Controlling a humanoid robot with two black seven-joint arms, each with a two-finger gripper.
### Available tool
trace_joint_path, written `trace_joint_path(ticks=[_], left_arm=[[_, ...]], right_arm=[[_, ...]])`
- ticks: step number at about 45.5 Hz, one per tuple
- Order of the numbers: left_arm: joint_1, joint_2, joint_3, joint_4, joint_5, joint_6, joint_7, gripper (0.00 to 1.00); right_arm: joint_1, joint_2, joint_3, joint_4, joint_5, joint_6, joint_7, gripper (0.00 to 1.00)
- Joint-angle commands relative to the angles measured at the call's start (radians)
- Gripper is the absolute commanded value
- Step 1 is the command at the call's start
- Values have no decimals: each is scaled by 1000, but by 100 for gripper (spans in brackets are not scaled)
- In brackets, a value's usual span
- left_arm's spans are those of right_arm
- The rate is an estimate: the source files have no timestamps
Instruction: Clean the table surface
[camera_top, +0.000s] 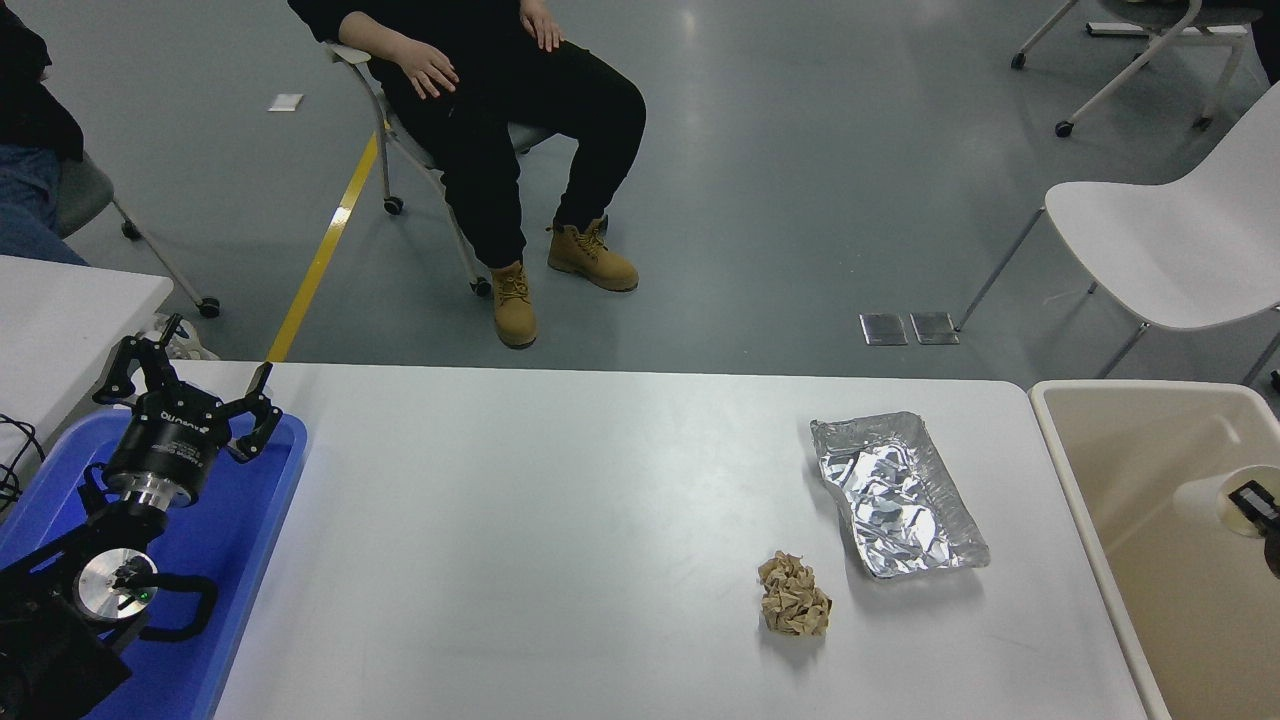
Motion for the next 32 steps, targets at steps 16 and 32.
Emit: trace_joint_path(ticks=[16, 32], left_arm=[[0, 1, 0, 0, 0, 0, 0, 100], [0, -1, 0, 0, 0, 0, 1, 100]], right_arm=[[-4, 9, -6, -2, 0, -33, -4, 0], [-6, 2, -1, -3, 0, -62, -4, 31]])
